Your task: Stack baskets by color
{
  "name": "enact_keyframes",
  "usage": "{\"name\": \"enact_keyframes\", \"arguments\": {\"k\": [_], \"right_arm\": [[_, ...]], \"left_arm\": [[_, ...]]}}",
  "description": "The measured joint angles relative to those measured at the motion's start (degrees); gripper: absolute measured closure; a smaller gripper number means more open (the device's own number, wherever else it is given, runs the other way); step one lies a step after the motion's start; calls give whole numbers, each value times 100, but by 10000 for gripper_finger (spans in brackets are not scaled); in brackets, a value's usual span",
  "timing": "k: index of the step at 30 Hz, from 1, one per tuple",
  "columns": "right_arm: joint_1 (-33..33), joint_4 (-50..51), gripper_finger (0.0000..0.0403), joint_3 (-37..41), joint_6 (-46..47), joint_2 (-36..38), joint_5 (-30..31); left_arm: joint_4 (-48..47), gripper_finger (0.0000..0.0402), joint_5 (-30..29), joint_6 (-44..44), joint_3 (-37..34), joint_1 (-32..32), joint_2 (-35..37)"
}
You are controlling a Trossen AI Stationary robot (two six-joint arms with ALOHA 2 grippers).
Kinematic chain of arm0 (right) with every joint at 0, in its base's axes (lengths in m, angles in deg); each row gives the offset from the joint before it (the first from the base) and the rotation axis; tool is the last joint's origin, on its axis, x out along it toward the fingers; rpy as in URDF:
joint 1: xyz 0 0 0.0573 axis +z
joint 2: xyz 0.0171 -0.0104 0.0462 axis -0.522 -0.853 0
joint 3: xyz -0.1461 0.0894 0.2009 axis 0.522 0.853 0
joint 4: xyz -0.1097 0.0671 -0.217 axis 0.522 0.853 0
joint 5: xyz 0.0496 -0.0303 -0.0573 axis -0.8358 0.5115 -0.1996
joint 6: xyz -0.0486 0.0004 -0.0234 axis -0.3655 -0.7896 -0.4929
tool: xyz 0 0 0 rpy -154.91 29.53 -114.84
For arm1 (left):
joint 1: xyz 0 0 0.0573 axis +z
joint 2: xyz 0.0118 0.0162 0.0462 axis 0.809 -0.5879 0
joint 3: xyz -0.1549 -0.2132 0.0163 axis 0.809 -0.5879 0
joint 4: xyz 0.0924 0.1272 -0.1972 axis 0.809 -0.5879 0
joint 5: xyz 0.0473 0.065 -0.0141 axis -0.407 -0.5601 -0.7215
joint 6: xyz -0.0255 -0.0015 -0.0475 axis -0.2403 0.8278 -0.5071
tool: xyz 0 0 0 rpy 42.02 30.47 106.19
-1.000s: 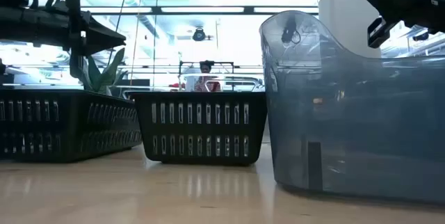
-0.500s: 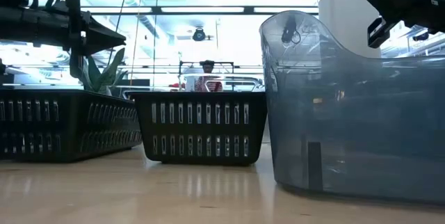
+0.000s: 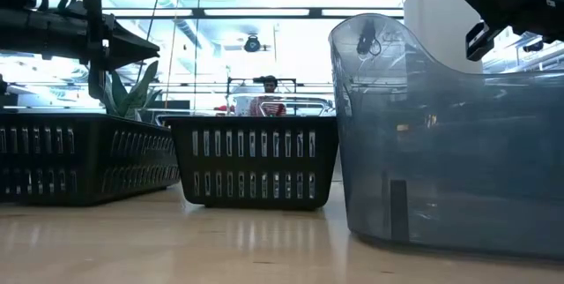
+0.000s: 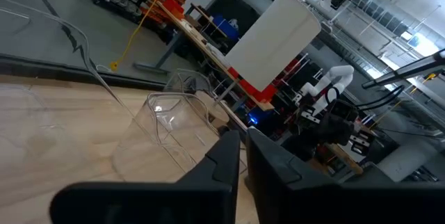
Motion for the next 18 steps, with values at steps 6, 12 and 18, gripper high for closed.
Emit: {"name": "enact_keyframes", "arguments": {"k": [6, 12, 18], "right_arm": [[2, 0, 391, 0, -1, 0, 0], [1, 0, 391, 2, 1, -1, 0], [1, 0, 391, 1, 4, -1, 0]], "left_arm": [[0, 371, 0, -1, -1, 1, 1], [-2, 365, 0, 0, -1, 2, 0], [-2, 373, 0, -2, 0, 0, -1]]}}
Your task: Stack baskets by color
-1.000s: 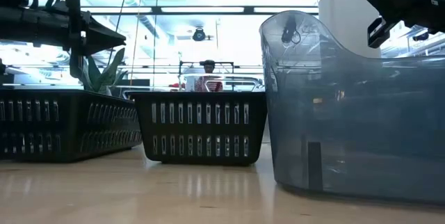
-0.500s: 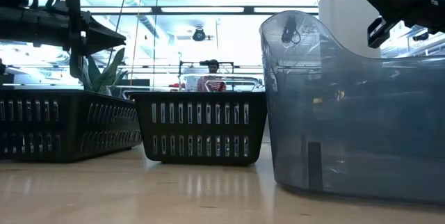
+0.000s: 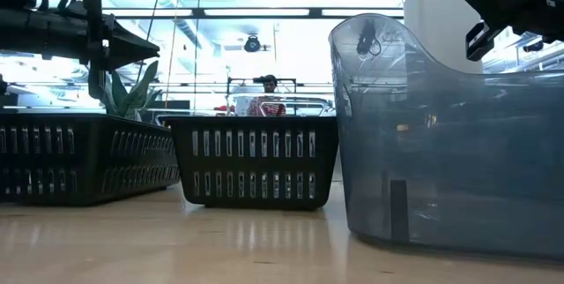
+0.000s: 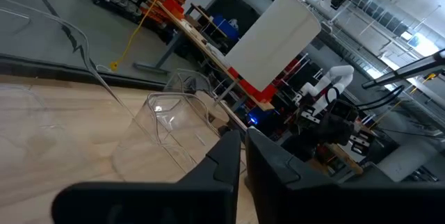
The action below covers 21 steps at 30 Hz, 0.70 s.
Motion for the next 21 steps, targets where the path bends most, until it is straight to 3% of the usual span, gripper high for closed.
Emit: {"name": "enact_keyframes", "arguments": {"k": [21], "right_arm": [[1, 0, 391, -1, 1, 1, 0]], "left_arm": [[2, 369, -1, 0, 0, 0, 1]]}}
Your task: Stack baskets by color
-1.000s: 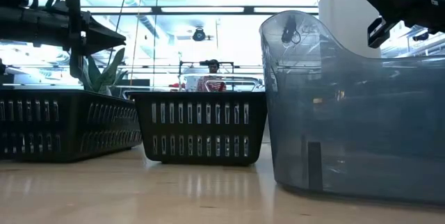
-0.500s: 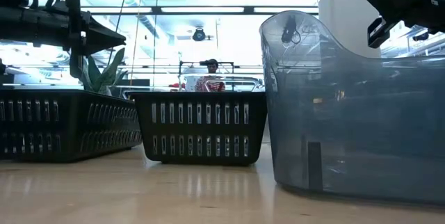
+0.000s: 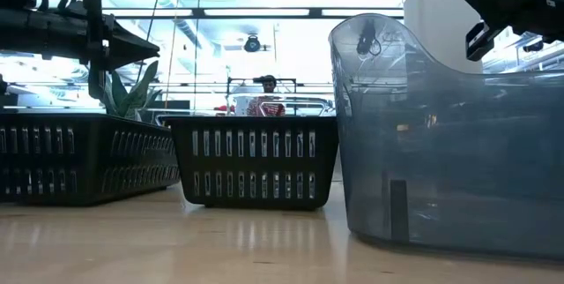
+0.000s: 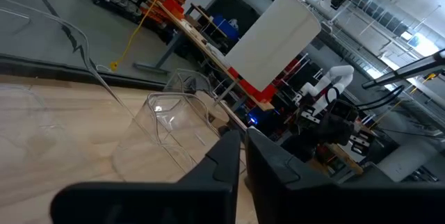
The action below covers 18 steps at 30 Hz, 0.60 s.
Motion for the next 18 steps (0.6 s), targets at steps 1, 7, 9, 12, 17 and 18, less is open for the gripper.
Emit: {"name": "enact_keyframes", "arguments": {"k": [1, 7, 9, 12, 17, 18], "right_arm": [[-1, 0, 391, 0, -2, -2, 0], [0, 0, 391, 1, -6, -2, 0], [-2, 0, 391, 0, 0, 0, 0], [-2, 0, 391, 0, -6, -1, 0], [0, 0, 391, 0, -4, -2, 0], [0, 0, 391, 0, -2, 0, 0]], "left_arm": [[-1, 368, -1, 2, 0, 1, 0], [-1, 367, 1, 2, 0, 1, 0], [-1, 370, 0, 1, 0, 1, 1], [0, 373, 2, 0, 0, 2, -1], [0, 368, 2, 0, 0, 0, 1], [-1, 366, 0, 1, -1, 2, -1]]}}
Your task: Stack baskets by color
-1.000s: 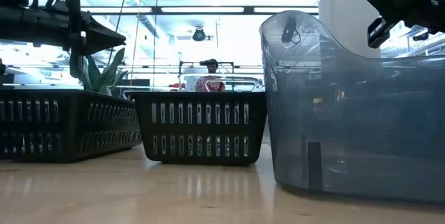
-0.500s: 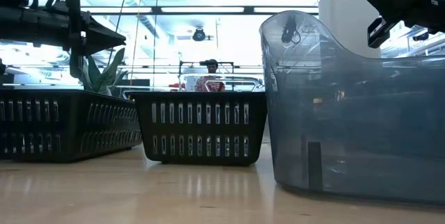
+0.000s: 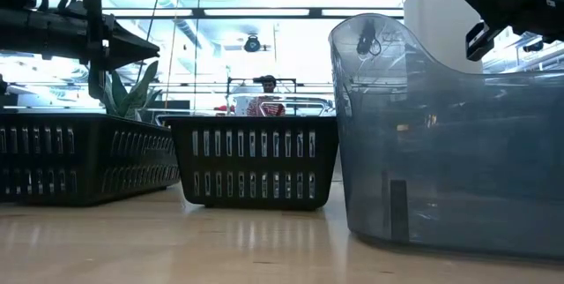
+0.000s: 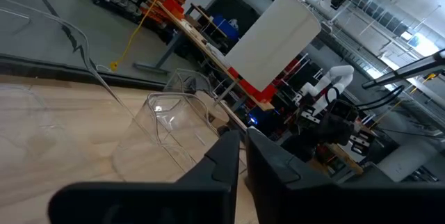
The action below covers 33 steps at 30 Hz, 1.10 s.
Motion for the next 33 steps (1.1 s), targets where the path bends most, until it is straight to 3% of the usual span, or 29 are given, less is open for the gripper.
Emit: {"name": "enact_keyframes", "arguments": {"k": [27, 33], "right_arm": [[-4, -174, 391, 0, 39, -2, 137], [-4, -1399, 391, 0, 1712, 0, 612]], "left_arm": [[0, 373, 0, -1, 1, -2, 2], [1, 365, 2, -1, -1, -2, -1]]}}
